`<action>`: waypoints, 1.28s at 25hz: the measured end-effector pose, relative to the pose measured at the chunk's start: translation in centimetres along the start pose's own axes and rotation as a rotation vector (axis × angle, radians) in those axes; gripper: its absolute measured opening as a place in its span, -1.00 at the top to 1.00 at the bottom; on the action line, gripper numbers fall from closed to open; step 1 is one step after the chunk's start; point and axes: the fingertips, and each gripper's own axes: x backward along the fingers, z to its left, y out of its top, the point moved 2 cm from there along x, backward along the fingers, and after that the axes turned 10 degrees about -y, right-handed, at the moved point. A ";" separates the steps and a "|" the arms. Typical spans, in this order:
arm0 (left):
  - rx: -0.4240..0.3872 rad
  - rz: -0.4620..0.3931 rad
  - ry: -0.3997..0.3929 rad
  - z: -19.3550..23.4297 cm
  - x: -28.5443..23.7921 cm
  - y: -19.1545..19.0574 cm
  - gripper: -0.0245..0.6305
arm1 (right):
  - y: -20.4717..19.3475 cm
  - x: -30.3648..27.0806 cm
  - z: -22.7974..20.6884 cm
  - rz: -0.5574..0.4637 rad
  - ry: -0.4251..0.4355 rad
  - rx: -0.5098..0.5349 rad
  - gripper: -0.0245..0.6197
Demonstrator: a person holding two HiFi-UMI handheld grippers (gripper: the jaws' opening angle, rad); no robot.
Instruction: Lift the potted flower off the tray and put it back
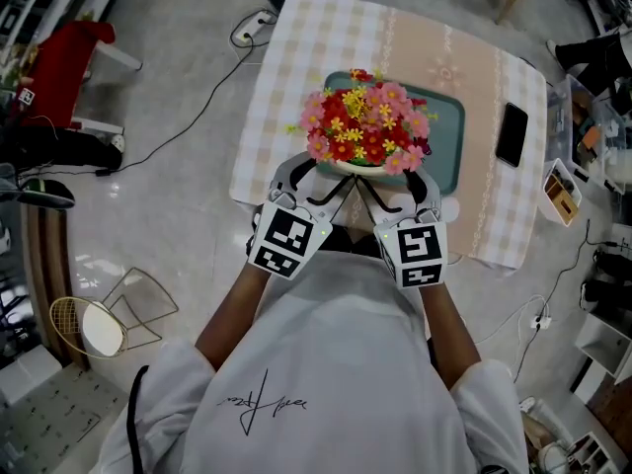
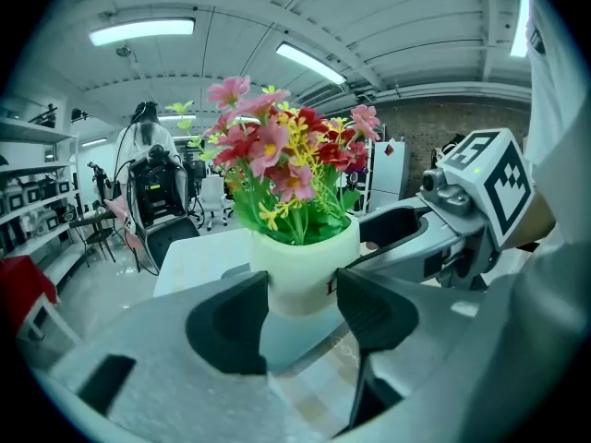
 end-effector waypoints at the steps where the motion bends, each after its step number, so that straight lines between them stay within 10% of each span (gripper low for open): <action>1: 0.001 0.000 -0.002 0.0 -0.2 0.0 0.21 | -0.1 0.0 -0.1 0.000 -0.002 -0.001 -0.10; 32: 0.000 0.053 -0.058 -1.2 -8.7 1.6 0.22 | -2.7 -1.5 -8.1 0.054 -0.038 -0.043 -0.08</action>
